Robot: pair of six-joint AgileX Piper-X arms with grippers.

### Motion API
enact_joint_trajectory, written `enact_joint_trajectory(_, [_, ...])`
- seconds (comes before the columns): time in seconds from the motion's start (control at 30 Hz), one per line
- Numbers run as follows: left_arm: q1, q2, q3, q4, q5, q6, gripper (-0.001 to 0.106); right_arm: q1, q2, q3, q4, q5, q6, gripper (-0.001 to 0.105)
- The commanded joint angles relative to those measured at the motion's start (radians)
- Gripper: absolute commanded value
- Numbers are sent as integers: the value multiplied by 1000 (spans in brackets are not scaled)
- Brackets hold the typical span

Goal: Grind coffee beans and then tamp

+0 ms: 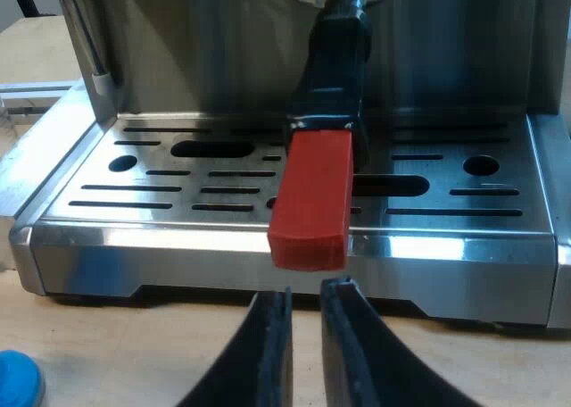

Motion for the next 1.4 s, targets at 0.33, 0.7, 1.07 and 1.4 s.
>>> enact_joint_trajectory(0.33, [-4, 0, -2, -12, 6, -11, 71, 0, -6, 6, -19, -9, -1, 11])
enact_joint_trajectory(0.7, [-4, 0, -2, -12, 6, -11, 71, -5, -6, 49, -26, 14, -1, 11])
enact_joint_trajectory(1.07, [-4, 0, -2, -12, 6, -11, 71, -43, 85, 52, -213, 6, -73, 8])
enact_joint_trajectory(1.4, [-4, 0, -2, -12, 6, -11, 71, -45, 95, 52, -266, 11, -103, 5])
